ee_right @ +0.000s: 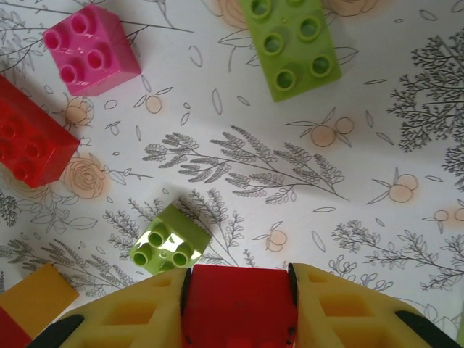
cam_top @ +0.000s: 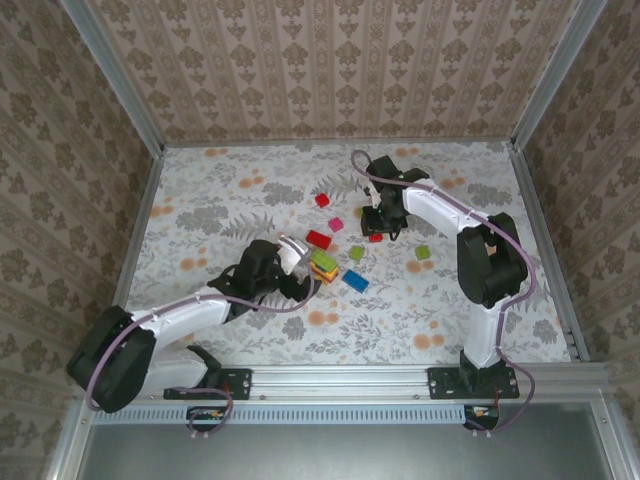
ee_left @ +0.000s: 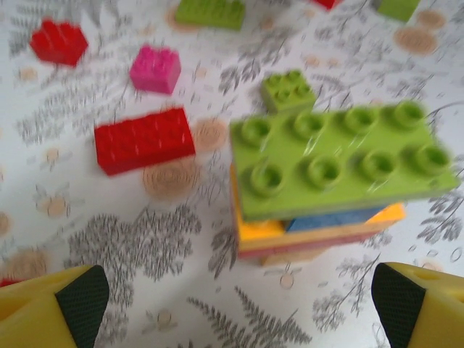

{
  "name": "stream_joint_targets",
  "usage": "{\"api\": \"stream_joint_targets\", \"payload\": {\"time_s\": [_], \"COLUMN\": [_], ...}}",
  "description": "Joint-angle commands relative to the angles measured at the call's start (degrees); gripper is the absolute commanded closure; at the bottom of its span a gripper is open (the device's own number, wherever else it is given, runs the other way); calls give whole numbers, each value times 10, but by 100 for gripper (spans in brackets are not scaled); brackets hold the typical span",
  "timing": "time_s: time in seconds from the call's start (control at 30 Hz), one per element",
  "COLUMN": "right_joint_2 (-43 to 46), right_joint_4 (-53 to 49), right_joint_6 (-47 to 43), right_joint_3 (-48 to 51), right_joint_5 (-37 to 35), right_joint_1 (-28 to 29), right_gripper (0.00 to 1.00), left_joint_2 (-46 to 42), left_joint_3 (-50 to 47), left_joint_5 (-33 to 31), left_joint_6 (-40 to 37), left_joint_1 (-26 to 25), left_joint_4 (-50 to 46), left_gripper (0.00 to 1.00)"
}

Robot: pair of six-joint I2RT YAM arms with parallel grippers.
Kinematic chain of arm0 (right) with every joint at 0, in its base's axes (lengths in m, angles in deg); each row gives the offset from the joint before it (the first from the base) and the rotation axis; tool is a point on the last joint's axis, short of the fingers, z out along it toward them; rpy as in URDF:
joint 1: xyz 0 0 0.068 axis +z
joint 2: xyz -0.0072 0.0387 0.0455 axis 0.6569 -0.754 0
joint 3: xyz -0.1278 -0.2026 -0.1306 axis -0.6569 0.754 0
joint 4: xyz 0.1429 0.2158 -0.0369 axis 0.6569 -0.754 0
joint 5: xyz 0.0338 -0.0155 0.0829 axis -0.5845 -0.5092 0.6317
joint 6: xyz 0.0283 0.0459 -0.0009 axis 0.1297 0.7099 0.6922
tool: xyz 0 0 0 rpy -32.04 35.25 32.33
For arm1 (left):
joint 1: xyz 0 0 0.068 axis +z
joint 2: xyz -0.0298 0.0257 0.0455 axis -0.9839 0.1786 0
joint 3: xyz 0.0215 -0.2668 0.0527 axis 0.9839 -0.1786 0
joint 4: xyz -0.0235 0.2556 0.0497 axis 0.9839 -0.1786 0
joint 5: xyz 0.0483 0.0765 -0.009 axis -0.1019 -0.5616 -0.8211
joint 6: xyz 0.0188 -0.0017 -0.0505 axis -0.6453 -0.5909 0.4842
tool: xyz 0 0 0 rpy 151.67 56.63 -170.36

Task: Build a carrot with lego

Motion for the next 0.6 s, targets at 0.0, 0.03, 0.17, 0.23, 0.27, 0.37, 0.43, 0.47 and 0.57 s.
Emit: {"api": "stream_joint_targets", "payload": {"time_s": [0.0, 0.03, 0.17, 0.23, 0.27, 0.37, 0.43, 0.47, 0.57], "right_joint_2": [17, 18, 20, 21, 21, 22, 24, 24, 24], "right_joint_4": [-9, -9, -11, -12, -12, -15, -16, -16, -16], "right_joint_6": [-9, -9, -12, -13, -14, -19, -21, -22, -25], "right_joint_3": [7, 7, 4, 3, 2, 1, 3, 4, 8], "right_joint_5": [11, 11, 13, 16, 17, 19, 18, 19, 19], "right_joint_1": [7, 7, 8, 8, 8, 10, 10, 11, 11], "right_gripper": [66, 66, 66, 66, 66, 66, 66, 66, 66], "left_joint_2": [-15, -11, 14, 35, 48, 90, 104, 108, 120], "left_joint_3": [11, 19, 31, 18, 12, 29, 22, 21, 10], "left_joint_5": [23, 27, 56, 64, 66, 104, 110, 110, 135], "left_joint_6": [-56, -65, -80, -84, -84, -85, -95, -99, -107], "left_joint_1": [2, 3, 9, 19, 28, 47, 48, 49, 52], "left_joint_4": [39, 33, 40, 83, 108, 115, 148, 157, 193], "left_gripper": [2, 2, 2, 0, 0, 1, 1, 1, 1]}}
